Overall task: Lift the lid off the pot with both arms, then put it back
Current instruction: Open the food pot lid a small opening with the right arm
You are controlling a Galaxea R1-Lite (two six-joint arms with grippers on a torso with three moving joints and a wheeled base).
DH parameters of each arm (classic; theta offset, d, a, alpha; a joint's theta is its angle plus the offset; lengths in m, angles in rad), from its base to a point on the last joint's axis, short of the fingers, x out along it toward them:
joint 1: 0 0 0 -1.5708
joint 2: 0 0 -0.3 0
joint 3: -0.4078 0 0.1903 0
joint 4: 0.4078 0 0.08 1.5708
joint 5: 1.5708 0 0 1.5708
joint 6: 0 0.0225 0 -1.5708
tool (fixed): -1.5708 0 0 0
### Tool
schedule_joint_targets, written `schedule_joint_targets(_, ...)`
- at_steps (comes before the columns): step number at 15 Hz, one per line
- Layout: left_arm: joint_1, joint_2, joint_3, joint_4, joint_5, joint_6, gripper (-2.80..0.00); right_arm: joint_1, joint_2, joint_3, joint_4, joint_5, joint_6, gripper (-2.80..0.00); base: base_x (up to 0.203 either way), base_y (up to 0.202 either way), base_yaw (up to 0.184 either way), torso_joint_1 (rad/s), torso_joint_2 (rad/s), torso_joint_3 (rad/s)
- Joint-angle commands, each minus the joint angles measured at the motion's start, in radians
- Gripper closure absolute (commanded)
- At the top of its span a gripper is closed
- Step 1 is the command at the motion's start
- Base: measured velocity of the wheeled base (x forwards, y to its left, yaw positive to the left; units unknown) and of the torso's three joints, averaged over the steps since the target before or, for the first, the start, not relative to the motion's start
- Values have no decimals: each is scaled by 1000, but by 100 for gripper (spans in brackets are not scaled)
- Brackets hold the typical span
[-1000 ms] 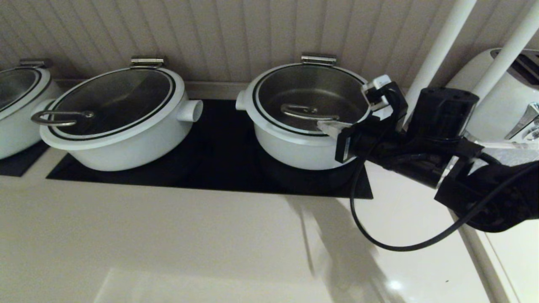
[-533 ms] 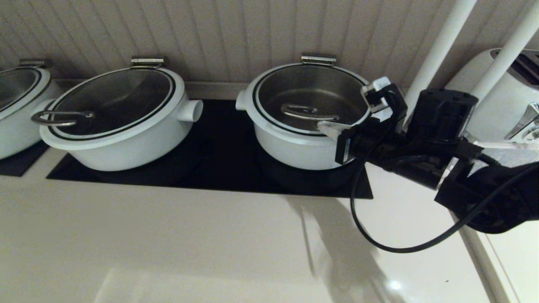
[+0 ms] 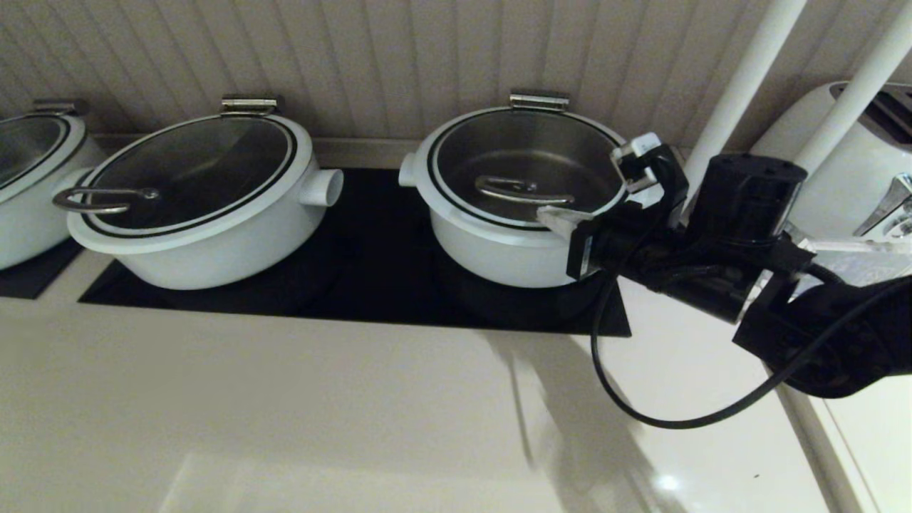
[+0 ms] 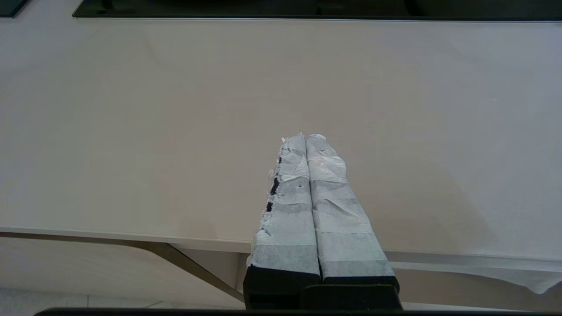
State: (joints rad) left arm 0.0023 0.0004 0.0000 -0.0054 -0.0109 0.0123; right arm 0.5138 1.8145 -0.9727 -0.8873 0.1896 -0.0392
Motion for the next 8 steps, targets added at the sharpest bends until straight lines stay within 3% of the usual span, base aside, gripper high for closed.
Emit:
schedule_joint_targets(1, 0, 0, 0, -1, 0, 0, 0, 0, 8, -8, -13, -1, 4, 0, 0, 0, 0, 0, 0, 0)
schedule_joint_targets(8, -1, 0, 0, -1, 0, 0, 0, -1, 36, -46, -19, -22, 9, 0, 0, 0, 0, 0, 0, 0)
